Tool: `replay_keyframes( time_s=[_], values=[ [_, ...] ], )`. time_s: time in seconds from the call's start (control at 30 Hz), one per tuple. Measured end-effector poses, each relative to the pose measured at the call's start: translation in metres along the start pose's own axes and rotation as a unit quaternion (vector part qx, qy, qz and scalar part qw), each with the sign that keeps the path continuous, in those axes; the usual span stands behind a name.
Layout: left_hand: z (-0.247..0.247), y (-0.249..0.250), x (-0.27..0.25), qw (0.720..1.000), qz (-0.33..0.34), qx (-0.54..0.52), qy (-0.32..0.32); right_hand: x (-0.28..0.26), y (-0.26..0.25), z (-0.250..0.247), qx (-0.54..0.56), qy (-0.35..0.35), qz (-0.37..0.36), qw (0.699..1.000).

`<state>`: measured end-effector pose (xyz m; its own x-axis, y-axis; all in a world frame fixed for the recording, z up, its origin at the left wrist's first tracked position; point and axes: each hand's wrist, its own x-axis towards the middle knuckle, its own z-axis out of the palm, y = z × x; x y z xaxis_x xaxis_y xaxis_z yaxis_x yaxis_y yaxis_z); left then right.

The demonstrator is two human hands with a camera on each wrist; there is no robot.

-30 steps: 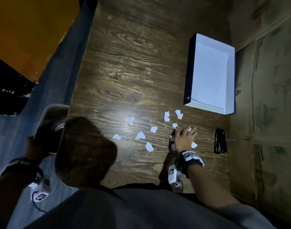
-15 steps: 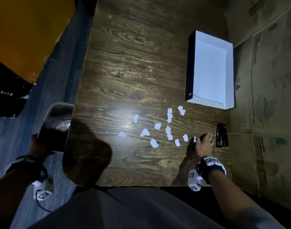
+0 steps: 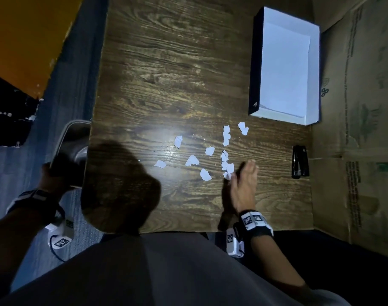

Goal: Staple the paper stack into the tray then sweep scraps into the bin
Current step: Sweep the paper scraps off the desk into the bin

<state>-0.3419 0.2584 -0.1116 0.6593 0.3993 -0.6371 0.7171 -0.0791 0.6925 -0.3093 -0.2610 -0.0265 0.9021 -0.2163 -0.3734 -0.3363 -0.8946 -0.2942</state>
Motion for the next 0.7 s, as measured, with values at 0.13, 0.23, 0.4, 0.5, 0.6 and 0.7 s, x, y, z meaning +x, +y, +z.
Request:
replay_keyframes(
  time_s=[0.13,0.23,0.4,0.5,0.6,0.7],
  values=[
    [-0.002,0.002,0.0,1.0,-0.022,0.001,-0.022,0.003,0.02,0.001,0.003,0.01,0.16,0.987],
    [0.002,0.009,-0.003,0.999,-0.029,-0.036,-0.018,-0.009,-0.017,0.025,-0.016,-0.009,0.11,0.994],
    [0.003,0.01,-0.002,0.998,-0.049,-0.046,-0.006,-0.031,-0.079,0.044,-0.015,-0.07,-0.064,0.995],
    [-0.001,0.005,0.005,0.995,-0.071,-0.071,0.009,-0.019,-0.074,0.027,0.041,-0.042,-0.075,0.995],
    [-0.001,-0.003,0.015,0.994,-0.095,-0.054,0.017,0.026,-0.04,-0.009,0.045,0.029,-0.028,0.998],
    [0.0,-0.008,0.019,0.994,-0.093,-0.05,-0.008,0.084,-0.005,-0.038,0.012,0.021,0.016,1.0]
  ],
)
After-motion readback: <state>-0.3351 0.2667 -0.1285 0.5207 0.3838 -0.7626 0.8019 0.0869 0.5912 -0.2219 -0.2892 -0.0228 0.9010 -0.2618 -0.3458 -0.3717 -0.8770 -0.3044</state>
